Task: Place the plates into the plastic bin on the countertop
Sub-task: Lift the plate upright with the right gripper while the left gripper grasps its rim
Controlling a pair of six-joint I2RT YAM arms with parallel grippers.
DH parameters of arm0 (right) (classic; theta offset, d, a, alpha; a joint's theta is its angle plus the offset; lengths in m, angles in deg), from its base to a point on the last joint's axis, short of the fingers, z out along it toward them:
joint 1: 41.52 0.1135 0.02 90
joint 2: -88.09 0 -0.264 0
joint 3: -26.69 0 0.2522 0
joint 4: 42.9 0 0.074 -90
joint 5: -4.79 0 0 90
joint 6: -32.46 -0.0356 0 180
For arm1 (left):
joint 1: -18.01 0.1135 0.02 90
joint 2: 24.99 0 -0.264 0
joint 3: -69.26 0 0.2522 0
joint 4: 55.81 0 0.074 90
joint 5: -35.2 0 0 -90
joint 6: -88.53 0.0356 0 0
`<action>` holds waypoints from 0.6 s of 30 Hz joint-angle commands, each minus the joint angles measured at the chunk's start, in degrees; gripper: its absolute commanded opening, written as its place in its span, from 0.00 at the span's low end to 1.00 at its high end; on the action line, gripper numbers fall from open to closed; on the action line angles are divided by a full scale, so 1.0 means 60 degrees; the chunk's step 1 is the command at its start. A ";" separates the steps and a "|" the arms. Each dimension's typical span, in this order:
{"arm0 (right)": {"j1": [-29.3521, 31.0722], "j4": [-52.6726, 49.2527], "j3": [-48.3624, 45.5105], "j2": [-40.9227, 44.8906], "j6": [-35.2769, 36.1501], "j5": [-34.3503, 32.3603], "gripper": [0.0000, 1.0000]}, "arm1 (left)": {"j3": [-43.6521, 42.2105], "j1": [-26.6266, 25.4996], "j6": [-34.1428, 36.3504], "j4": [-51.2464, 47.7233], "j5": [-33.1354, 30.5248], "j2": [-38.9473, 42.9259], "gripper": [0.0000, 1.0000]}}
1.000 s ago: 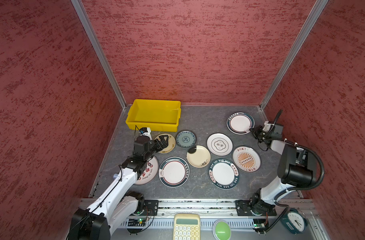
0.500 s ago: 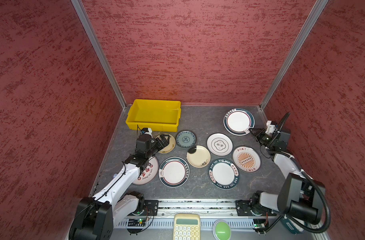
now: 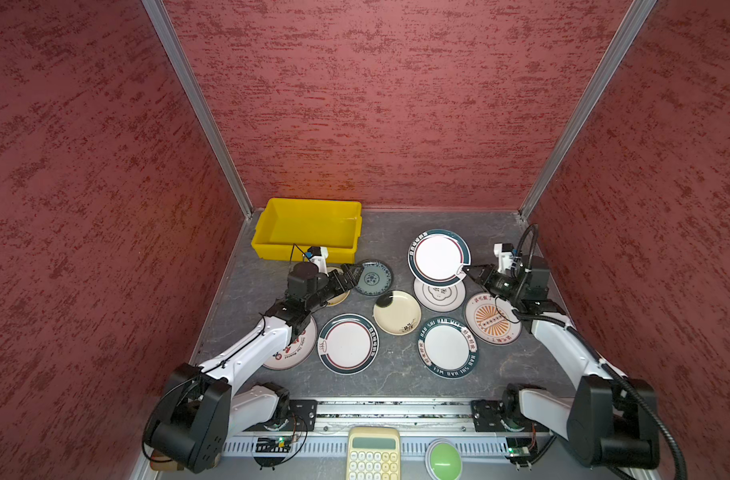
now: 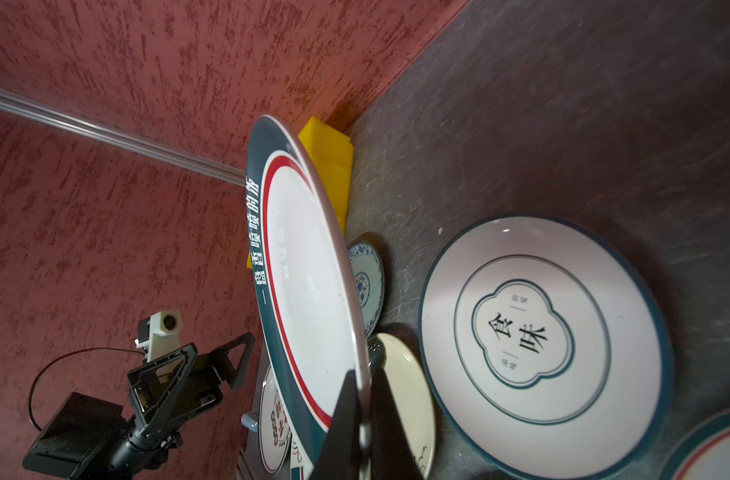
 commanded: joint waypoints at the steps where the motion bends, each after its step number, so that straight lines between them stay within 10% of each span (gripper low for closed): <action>1: 0.0648 0.0860 0.0207 0.0004 -0.0343 -0.0073 0.00 | 0.0150 -0.0290 0.0178 0.1088 0.0318 -0.0127 0.99; 11: 0.2280 0.1721 0.0580 -0.0321 -0.1177 -0.0407 0.00 | -0.0058 -0.0354 -0.0118 0.1999 0.0575 -0.0479 1.00; 18: 0.3197 0.1821 0.0666 -0.0607 -0.1179 -0.0941 0.00 | -0.0024 -0.0359 -0.0067 0.2018 0.0812 -0.0482 0.80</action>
